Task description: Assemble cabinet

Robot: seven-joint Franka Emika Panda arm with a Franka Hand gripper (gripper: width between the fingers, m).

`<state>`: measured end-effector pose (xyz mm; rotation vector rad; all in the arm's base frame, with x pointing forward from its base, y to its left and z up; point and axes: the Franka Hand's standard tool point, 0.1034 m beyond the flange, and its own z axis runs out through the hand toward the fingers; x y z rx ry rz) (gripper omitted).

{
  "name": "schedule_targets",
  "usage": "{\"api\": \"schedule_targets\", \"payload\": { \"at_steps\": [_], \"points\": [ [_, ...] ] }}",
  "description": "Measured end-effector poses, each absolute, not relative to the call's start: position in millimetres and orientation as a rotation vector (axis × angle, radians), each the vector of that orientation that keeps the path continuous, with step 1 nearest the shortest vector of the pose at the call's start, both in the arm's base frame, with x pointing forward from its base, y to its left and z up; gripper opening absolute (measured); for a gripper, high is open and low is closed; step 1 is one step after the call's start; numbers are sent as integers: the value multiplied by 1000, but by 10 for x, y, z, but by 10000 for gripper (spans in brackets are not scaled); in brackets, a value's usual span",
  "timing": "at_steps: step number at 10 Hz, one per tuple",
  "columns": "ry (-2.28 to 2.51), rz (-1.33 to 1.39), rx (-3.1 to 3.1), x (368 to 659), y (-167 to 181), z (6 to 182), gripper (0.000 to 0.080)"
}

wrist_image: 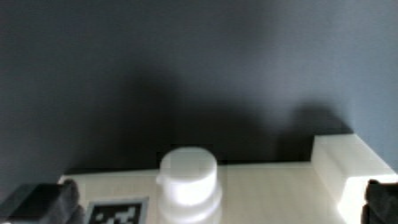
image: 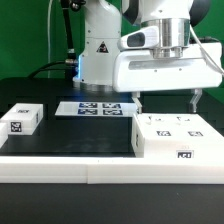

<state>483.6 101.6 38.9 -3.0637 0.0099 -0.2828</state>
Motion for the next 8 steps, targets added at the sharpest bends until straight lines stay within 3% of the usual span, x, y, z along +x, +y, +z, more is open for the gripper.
{"api": "schedule_targets", "payload": {
  "at_steps": [7, 8],
  "points": [
    [-53, -288, -3071, 4826, 963, 310, 797],
    [-46, -287, -3072, 4793, 982, 237, 797]
  ]
}}
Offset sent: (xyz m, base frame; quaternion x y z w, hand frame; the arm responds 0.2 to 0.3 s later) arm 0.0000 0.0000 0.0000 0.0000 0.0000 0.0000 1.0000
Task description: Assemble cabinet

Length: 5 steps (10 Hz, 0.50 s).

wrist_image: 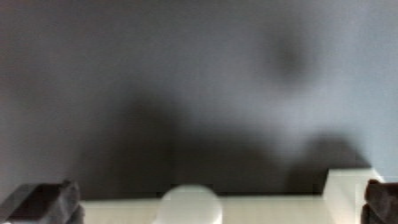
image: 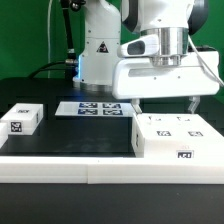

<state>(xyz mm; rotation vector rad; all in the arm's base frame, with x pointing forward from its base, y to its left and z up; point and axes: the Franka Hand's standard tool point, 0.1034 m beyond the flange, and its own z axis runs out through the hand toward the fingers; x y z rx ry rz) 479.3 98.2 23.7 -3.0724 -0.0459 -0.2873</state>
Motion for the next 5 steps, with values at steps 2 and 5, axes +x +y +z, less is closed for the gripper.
{"api": "schedule_targets", "payload": {
  "at_steps": [2, 5],
  "points": [
    [-10, -286, -3079, 4768, 964, 139, 797],
    [-7, -283, -3083, 4795, 926, 92, 797]
  ]
}}
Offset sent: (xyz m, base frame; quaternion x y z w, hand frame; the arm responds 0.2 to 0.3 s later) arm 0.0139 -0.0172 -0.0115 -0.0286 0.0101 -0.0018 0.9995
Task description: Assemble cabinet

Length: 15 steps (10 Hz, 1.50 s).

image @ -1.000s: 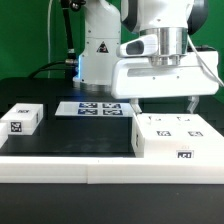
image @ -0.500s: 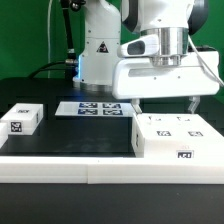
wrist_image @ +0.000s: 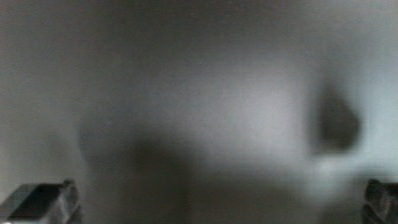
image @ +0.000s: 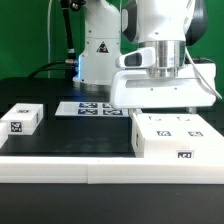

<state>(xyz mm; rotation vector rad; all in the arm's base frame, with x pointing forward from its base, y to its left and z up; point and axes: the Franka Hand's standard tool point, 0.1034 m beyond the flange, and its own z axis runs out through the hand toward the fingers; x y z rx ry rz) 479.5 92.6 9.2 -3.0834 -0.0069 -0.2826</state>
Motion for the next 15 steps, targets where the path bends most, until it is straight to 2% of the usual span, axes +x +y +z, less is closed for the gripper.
{"api": "schedule_targets", "payload": {
  "at_steps": [15],
  "points": [
    [-16, -328, -3091, 4939, 824, 52, 797]
  ]
}}
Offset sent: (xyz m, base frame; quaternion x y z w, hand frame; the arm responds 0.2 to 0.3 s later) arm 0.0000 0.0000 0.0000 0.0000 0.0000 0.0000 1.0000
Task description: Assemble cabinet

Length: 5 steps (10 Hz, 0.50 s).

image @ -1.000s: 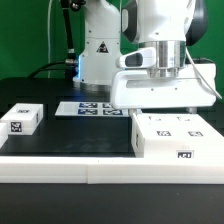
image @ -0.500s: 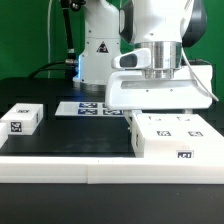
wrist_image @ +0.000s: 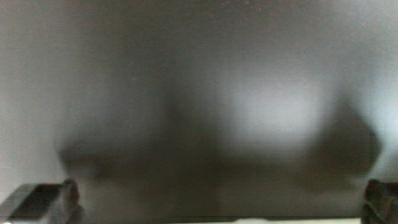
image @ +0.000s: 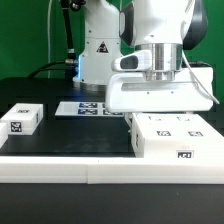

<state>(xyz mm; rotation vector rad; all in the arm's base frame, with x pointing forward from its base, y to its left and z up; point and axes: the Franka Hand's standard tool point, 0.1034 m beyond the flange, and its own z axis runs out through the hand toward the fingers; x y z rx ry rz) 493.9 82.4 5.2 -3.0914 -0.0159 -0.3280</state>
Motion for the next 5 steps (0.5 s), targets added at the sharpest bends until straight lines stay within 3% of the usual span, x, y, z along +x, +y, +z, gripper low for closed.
{"api": "schedule_targets", "payload": {
  "at_steps": [3, 4, 5],
  "points": [
    [-25, -328, -3092, 4937, 830, 52, 776],
    [-26, -327, -3092, 4937, 831, 52, 581],
    [-28, -327, -3091, 4936, 833, 52, 581]
  ]
}}
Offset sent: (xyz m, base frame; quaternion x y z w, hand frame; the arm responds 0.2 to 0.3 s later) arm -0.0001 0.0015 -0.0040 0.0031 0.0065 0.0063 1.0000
